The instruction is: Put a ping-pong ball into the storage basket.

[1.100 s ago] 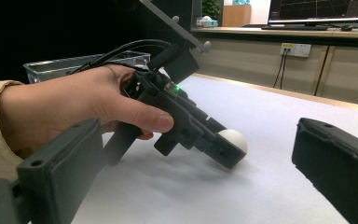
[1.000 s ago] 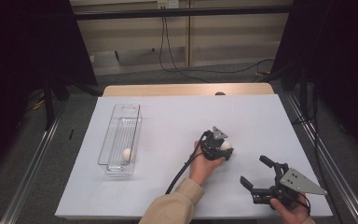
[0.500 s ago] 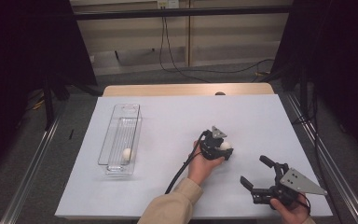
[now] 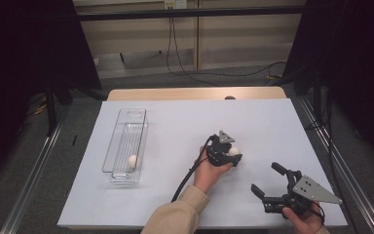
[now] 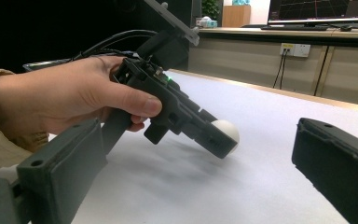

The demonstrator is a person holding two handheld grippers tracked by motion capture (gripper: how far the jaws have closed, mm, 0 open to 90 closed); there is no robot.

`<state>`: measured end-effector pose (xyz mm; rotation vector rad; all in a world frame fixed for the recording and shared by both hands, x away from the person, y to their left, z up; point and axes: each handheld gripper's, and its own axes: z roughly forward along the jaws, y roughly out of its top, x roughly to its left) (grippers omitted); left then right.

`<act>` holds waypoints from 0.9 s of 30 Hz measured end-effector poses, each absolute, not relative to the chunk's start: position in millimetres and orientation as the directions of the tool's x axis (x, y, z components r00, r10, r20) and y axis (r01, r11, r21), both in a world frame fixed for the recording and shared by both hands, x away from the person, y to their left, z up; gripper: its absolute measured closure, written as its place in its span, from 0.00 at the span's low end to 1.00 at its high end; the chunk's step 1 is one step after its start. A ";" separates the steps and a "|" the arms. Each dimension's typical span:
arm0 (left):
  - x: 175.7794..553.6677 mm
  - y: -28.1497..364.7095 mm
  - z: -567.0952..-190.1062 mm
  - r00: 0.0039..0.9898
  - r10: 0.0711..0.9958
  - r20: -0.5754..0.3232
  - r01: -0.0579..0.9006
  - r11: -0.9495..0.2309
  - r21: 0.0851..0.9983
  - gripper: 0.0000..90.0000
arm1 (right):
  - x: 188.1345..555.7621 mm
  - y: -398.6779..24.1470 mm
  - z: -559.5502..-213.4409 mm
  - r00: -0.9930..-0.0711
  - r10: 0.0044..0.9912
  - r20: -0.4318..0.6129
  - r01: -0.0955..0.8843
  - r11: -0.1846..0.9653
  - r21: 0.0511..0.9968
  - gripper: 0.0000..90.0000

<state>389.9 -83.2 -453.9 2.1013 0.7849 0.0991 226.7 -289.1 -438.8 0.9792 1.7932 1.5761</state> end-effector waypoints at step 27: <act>392.7 -62.1 -440.5 0.783 0.588 -0.202 0.501 -0.404 0.766 0.57 | 226.5 -289.1 -438.5 -0.581 0.812 0.057 0.161 0.046 0.986 0.02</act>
